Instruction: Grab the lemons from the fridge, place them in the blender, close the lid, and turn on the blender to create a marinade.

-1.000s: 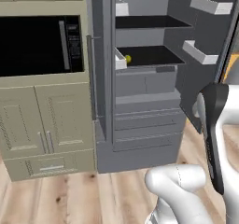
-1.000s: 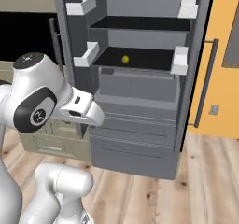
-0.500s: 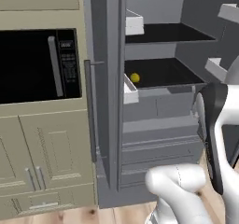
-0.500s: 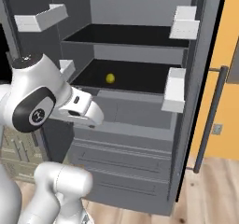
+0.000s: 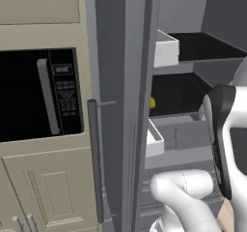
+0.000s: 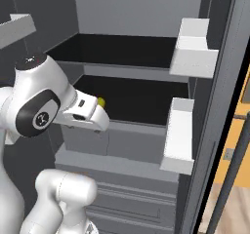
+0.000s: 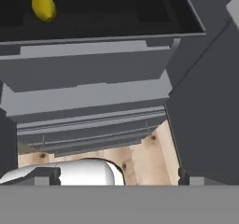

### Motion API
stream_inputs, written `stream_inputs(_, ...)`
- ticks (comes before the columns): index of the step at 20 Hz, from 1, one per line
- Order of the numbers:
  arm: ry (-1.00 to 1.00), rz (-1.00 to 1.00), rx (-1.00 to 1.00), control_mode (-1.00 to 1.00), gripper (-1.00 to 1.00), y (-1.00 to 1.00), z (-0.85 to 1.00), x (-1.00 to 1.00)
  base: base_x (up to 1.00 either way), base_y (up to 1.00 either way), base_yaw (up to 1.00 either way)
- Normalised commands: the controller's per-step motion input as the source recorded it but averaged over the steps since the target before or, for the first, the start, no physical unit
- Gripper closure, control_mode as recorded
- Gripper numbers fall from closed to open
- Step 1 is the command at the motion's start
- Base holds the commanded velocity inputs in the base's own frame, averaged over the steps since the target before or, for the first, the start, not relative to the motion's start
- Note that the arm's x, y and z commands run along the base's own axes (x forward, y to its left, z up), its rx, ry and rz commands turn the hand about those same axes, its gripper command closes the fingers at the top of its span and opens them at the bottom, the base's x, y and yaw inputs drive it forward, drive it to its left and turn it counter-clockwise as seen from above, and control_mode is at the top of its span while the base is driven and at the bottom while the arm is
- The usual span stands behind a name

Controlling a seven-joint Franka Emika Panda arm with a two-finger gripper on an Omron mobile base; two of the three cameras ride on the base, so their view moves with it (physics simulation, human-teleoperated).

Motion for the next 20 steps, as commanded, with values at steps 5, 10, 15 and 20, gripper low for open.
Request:
stream_inputs(5,0.00,0.00,0.00,1.00,-1.00,0.00,0.00,0.00,0.44,0.00,0.00)
stream_inputs(10,0.00,0.04,0.01,-1.00,-1.00,0.27,-0.03,0.55,0.11,0.03,0.00)
stream_inputs(15,0.00,0.08,0.02,-1.00,-1.00,0.45,-0.26,0.85,0.00,0.00,0.00)
stream_inputs(20,0.03,0.10,0.02,-1.00,-1.00,0.44,-0.33,0.90,0.00,0.00,0.00)
